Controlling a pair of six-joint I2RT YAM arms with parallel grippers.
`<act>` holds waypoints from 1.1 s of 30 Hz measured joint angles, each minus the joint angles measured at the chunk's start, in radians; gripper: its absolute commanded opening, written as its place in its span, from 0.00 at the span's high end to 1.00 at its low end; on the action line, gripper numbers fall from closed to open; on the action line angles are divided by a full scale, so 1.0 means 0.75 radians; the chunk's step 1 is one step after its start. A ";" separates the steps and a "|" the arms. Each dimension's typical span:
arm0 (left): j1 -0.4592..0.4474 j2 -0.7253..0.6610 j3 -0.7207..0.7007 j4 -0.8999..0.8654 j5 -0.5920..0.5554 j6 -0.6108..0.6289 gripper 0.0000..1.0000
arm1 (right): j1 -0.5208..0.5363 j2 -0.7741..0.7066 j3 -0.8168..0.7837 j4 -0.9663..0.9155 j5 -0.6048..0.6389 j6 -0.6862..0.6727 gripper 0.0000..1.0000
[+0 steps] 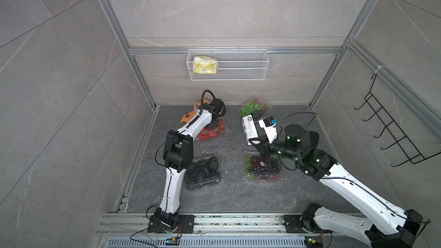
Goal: Label fruit boxes
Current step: Stick the label on the fruit box.
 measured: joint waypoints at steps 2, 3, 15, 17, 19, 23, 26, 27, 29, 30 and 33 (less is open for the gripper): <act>0.000 0.000 0.001 -0.002 0.002 0.000 1.00 | -0.001 0.003 0.000 0.002 -0.001 0.001 1.00; 0.000 0.000 0.001 -0.002 0.002 0.000 0.99 | -0.001 0.005 0.000 0.002 -0.003 0.001 1.00; 0.000 0.000 0.015 -0.007 0.030 0.009 0.69 | -0.007 0.009 0.000 0.002 -0.016 0.001 1.00; 0.000 0.000 0.015 -0.007 0.033 0.009 0.69 | -0.008 0.009 0.000 0.002 -0.016 0.001 1.00; 0.000 0.000 0.015 -0.007 0.033 0.009 0.70 | -0.008 0.009 0.000 0.002 -0.016 0.001 1.00; 0.000 -0.001 0.015 -0.009 0.037 0.004 0.74 | -0.009 0.009 0.000 0.002 -0.018 0.001 1.00; 0.005 -0.011 0.015 -0.018 0.064 -0.007 0.76 | -0.010 0.009 0.000 0.002 -0.020 0.001 1.00; 0.007 -0.017 0.015 -0.021 0.072 -0.013 0.77 | -0.009 0.009 0.000 0.002 -0.020 0.001 1.00; 0.016 -0.032 0.015 -0.026 0.102 -0.027 0.79 | -0.010 0.012 0.000 0.002 -0.020 0.002 1.00; 0.020 -0.039 0.015 -0.026 0.112 -0.032 0.81 | -0.010 0.014 0.000 0.002 -0.020 0.002 1.00; 0.045 -0.066 0.015 -0.022 0.137 -0.056 0.90 | -0.013 0.019 0.000 0.002 -0.021 0.002 1.00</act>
